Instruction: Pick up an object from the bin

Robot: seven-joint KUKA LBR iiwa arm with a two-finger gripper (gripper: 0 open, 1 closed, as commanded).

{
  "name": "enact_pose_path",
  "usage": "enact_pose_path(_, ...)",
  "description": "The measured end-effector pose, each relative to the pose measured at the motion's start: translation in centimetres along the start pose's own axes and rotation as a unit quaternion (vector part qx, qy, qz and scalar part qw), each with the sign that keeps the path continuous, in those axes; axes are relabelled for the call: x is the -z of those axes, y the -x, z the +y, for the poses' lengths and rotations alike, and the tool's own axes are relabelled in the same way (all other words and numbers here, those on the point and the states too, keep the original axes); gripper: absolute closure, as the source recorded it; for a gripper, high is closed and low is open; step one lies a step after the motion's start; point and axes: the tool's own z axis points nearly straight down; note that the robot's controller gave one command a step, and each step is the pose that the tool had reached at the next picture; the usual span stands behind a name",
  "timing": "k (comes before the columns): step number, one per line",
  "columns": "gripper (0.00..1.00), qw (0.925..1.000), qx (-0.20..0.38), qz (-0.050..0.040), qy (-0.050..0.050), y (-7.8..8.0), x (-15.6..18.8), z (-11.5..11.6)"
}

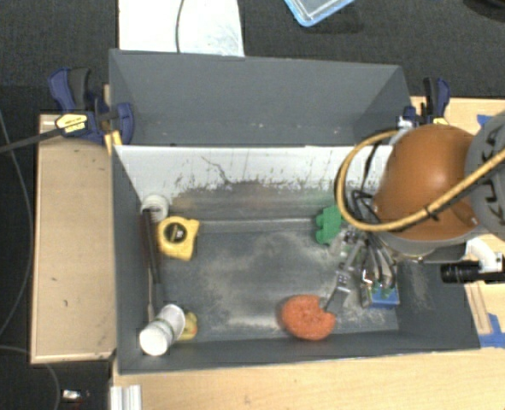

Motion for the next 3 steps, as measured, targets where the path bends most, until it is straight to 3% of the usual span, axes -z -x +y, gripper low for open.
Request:
enact_pose_path(1, 0.00, 0.9945, 0.104, -0.0007, 0.001, 0.4, -4.8, -1.2)
enact_pose_path(2, 0.00, 0.9953, 0.097, -0.0019, 0.001, -0.3, -5.1, 1.1)
enact_pose_path(3, 0.00, 0.9917, 0.128, -0.0031, 0.001, 0.5, -10.4, 0.9)
